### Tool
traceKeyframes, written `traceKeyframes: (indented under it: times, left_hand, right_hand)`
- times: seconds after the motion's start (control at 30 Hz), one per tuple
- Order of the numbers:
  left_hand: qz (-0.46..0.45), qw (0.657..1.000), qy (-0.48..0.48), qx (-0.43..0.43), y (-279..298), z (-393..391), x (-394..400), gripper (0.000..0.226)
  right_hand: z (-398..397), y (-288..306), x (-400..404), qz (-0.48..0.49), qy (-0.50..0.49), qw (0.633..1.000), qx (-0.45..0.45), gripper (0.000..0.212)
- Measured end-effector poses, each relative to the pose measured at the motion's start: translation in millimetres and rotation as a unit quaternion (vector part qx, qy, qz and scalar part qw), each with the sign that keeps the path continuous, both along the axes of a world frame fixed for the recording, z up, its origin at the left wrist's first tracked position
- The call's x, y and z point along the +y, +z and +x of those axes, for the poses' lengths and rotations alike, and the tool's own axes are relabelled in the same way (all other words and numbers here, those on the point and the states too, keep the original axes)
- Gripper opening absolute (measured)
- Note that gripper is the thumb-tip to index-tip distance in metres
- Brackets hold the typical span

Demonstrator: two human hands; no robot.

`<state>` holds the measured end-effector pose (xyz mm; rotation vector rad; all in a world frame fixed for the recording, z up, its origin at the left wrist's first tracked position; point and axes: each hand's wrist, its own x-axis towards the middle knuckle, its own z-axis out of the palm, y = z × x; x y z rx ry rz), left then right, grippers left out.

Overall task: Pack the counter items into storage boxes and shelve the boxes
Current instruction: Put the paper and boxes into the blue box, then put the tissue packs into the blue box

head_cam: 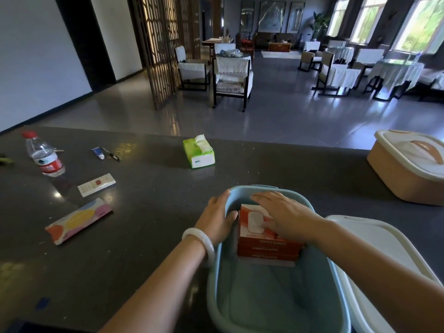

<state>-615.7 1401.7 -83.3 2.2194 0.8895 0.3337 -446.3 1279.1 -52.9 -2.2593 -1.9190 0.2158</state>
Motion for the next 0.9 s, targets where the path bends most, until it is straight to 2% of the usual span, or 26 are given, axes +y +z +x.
traceKeyframes:
  times: [0.13,0.23,0.43,0.67,0.8,0.9]
  left_hand:
    - [0.023,0.998,0.053,-0.025,14.5,-26.1,15.7,0.054]
    - [0.048,0.995,0.083,-0.013,19.8,-51.7,31.8,0.047]
    - [0.069,0.983,0.144,0.091,12.2,-129.7,69.3,0.047]
    - [0.056,0.956,0.220,0.187,7.7,-225.2,106.8,0.046]
    - [0.031,0.947,0.260,0.187,-0.9,-276.4,122.8,0.036]
    - [0.031,0.943,0.275,0.186,-8.0,-308.5,137.0,0.038]
  right_hand:
    - [-15.8,21.1,29.4,0.035,-0.009,0.999,0.015,0.053]
    - [-40.4,30.4,63.3,0.050,0.036,0.998,-0.014,0.054]
    - [-110.2,27.0,142.2,0.023,0.146,0.988,-0.044,0.053]
    - [-186.9,11.0,216.6,-0.035,0.216,0.975,-0.027,0.058]
    - [-224.7,-0.6,252.3,-0.058,0.233,0.971,-0.010,0.056]
    - [-252.3,-8.4,276.8,-0.081,0.237,0.968,0.014,0.056]
